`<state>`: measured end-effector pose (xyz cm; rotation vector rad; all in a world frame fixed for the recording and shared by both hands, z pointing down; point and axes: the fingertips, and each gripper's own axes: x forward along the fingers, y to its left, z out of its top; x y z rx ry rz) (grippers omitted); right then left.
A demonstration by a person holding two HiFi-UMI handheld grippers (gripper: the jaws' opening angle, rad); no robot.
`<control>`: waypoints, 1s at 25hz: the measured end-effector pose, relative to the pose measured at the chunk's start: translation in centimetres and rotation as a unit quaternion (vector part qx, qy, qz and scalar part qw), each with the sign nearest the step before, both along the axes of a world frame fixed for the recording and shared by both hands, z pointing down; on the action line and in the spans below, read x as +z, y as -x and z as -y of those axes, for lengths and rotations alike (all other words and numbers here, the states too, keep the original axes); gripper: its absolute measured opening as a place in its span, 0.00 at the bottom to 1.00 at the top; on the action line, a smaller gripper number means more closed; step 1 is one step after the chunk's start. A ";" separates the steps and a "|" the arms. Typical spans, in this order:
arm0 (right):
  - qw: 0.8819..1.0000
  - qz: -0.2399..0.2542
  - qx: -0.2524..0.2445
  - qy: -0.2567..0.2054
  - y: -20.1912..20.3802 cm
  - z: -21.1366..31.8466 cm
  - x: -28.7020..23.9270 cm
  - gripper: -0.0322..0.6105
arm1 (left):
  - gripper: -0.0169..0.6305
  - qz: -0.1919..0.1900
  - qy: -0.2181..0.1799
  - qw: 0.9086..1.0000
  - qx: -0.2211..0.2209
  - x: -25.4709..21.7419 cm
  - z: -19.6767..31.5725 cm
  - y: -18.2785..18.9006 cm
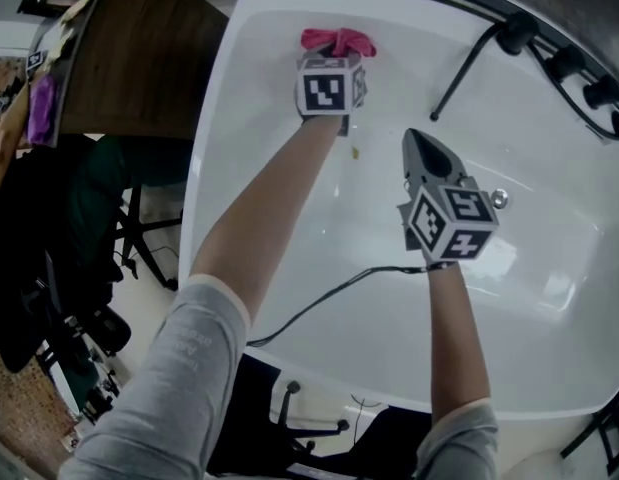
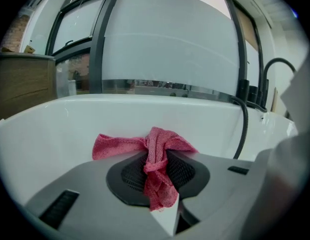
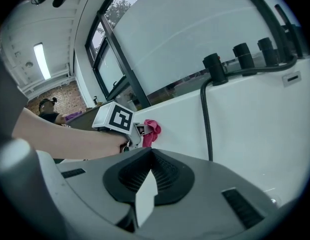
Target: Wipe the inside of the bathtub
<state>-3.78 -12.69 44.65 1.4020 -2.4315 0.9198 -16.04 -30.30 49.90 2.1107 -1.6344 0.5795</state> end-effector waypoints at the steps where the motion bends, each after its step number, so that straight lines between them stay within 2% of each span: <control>1: 1.000 -0.001 -0.001 0.002 0.2 -0.1 0.2 0.06 | 0.16 0.005 -0.003 1.000 0.002 0.2 0.0 0.0; 6: 1.000 -0.004 -0.008 0.005 0.9 0.0 0.6 0.06 | 0.16 0.018 -0.008 1.000 0.018 0.4 0.3 0.9; 12: 1.000 -0.004 -0.009 0.003 1.3 0.4 0.6 0.06 | 0.16 0.011 -0.007 1.000 0.004 0.8 0.3 2.6; 17: 1.000 -0.004 -0.009 0.005 1.6 0.6 1.1 0.06 | 0.16 0.011 0.006 0.997 -0.073 1.6 1.1 7.8; 19: 1.000 -0.003 -0.008 0.008 1.7 0.5 1.3 0.06 | 0.16 0.007 0.027 0.994 -0.103 2.2 0.9 9.8; 22: 1.000 0.000 -0.005 0.013 1.8 0.5 1.9 0.06 | 0.16 0.003 0.041 0.993 -0.109 2.8 0.6 10.2; 25: 1.000 0.003 -0.005 0.014 1.8 0.7 2.1 0.06 | 0.15 0.007 0.021 0.993 -0.120 2.6 0.8 10.2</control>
